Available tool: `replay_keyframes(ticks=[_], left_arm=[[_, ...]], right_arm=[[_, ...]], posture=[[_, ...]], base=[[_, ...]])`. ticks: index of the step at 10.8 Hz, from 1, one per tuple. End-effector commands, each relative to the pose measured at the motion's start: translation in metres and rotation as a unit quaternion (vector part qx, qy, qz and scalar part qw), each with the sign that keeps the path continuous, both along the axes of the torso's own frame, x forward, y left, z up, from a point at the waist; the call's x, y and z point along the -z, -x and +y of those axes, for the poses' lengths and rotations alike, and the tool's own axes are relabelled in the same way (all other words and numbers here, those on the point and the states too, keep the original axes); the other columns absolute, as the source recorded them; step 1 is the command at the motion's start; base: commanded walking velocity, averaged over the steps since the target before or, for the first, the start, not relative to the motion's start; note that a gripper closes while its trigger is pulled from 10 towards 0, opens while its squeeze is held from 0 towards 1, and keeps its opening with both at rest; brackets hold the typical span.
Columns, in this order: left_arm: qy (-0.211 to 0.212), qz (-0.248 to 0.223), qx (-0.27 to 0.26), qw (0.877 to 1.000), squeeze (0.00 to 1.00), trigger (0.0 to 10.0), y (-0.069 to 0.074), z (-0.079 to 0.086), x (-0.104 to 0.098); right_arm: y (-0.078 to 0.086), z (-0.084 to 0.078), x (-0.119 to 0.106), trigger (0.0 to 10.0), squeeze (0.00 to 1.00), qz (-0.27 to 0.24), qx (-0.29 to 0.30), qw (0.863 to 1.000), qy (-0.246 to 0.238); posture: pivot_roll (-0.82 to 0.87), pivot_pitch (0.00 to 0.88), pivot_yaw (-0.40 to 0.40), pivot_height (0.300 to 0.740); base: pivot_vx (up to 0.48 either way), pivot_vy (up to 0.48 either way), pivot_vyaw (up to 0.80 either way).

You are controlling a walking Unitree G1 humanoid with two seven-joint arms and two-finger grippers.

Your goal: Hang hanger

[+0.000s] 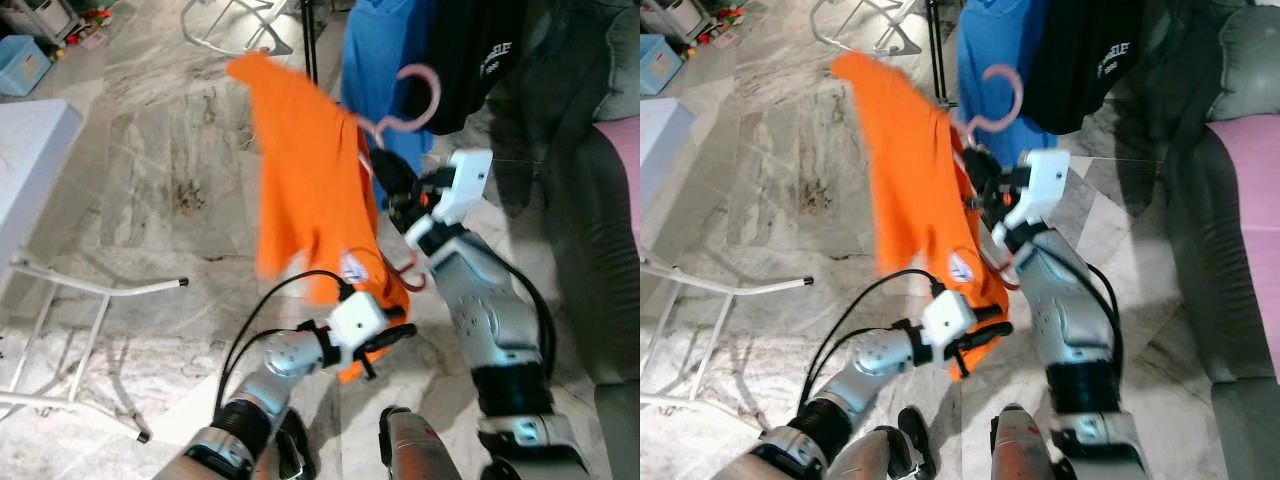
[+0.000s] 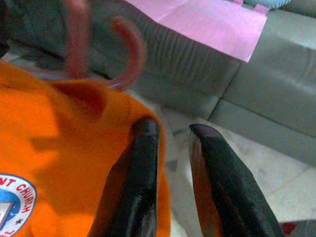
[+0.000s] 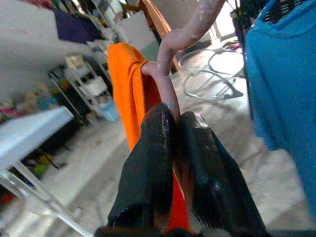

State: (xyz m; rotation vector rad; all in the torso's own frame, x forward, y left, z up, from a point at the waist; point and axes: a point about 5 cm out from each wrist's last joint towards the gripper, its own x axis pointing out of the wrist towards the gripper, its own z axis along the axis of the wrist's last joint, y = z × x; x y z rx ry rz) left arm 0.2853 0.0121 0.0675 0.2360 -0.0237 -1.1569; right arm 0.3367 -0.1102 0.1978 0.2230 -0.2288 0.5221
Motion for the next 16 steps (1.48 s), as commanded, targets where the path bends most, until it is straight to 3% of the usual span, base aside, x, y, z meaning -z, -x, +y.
replay_keyframes(ticks=[1,5,7,9,12,13,16], left_arm=[[-0.011,0.013,-0.002,1.000,1.00,10.0,0.002,0.007,0.008],[0.009,0.000,-0.009,1.000,1.00,10.0,-0.002,0.024,0.000],[0.019,0.012,0.018,1.000,1.00,10.0,0.001,0.025,-0.002],[0.011,0.013,0.017,1.000,1.00,10.0,0.005,0.027,0.003],[0.006,-0.118,-0.081,0.990,1.00,10.0,-0.028,0.054,-0.035],[0.001,-0.139,-0.087,0.986,1.00,10.0,-0.035,0.064,-0.044],[-0.085,-0.245,-0.046,0.965,1.00,10.0,-0.052,0.088,-0.077]], right_arm=[[0.007,0.005,-0.002,10.0,0.00,-0.027,-0.013,0.999,0.020],[0.008,-0.030,0.018,10.0,0.00,-0.046,0.067,0.992,0.099],[0.005,-0.051,0.021,10.0,0.00,-0.042,0.100,0.989,0.098],[-0.002,-0.058,0.015,10.0,0.00,-0.064,0.122,0.985,0.104],[0.010,-0.074,0.033,10.0,0.00,-0.058,0.047,0.979,0.188],[0.017,-0.082,0.038,10.0,0.00,-0.049,0.022,0.979,0.199],[0.032,-0.104,0.045,10.0,0.00,-0.034,-0.058,0.955,0.290]], posture=[[-0.32,0.260,0.128,0.740],[-0.32,0.261,0.144,0.740],[-0.31,0.258,0.152,0.740],[-0.30,0.259,0.153,0.740],[-0.29,0.252,0.148,0.740],[-0.28,0.249,0.151,0.740],[-0.29,0.257,0.170,0.740]], base=[[0.000,0.000,0.00],[0.000,0.000,0.00],[0.000,0.000,0.00],[0.000,0.000,0.00],[0.000,0.000,0.00],[0.000,0.000,0.00],[0.000,0.000,0.00]])
